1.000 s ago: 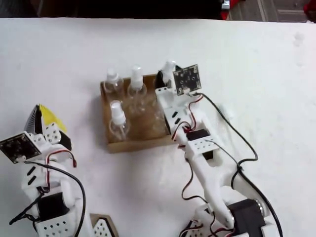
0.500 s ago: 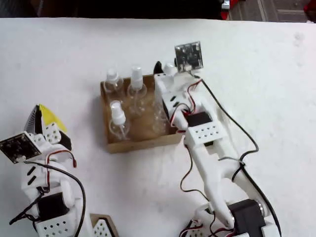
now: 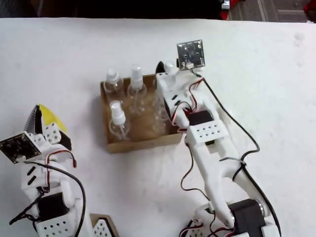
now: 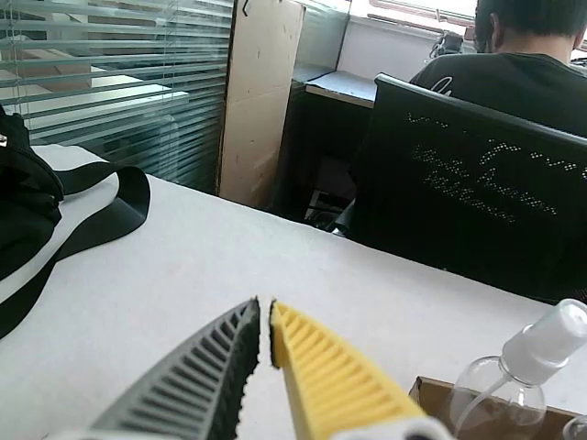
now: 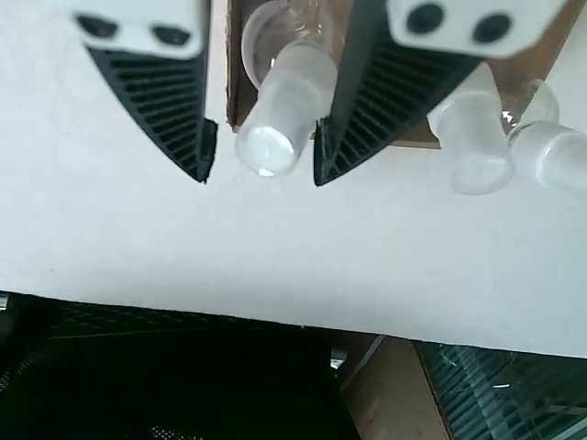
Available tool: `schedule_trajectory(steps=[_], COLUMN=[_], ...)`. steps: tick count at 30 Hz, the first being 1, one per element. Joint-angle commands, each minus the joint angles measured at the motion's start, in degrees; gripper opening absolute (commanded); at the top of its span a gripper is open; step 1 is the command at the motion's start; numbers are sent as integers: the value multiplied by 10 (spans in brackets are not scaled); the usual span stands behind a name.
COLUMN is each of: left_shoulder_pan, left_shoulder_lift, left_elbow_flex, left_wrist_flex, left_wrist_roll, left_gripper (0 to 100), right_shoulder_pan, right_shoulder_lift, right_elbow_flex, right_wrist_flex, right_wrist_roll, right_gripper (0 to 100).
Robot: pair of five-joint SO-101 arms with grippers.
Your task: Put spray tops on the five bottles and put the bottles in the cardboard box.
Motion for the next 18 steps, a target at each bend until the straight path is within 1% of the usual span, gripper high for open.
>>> schedule_trajectory(steps=[1, 13, 14, 17, 18], left_shoulder_pan=[6, 6, 6, 7, 7], left_shoulder_lift=[-7, -7, -7, -7, -7], left_elbow_flex=[-4, -4, -4, -4, -4], left_wrist_flex=[-12, -12, -12, -14, -14], left_wrist_roll=[-6, -6, -6, -6, -6], left_gripper=[24, 24, 24, 24, 24], right_shoulder_pan=[4, 18, 18, 18, 17], right_shoulder_lift=[-15, 29, 28, 27, 27], right_elbow_flex=[-27, -51, -50, -50, -50], right_wrist_flex=[0, -15, -15, -15, -15], right_wrist_roll=[-6, -10, -7, -4, -4], right_gripper=[149, 140, 120, 19, 12])
